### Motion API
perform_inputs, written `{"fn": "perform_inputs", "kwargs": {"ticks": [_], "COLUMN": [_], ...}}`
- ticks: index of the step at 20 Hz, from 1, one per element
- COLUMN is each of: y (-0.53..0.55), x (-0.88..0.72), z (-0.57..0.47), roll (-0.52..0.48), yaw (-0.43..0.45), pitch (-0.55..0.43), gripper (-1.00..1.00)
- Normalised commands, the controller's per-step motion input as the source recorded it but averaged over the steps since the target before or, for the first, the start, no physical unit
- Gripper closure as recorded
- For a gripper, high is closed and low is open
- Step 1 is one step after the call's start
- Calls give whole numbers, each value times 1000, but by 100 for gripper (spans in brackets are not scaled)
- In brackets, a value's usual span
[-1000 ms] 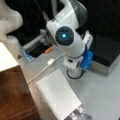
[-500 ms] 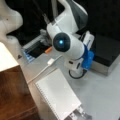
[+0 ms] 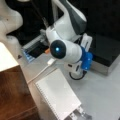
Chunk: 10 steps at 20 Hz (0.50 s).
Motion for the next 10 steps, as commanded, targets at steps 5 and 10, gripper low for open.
{"fn": "perform_inputs", "kwargs": {"ticks": [5,10], "y": [-119,-114], "x": [-36,-22], "z": [-159,-122], "roll": [356,301], "yaw": [-81,-56], "pitch": [-48,-29], "gripper": [-100,-100]}}
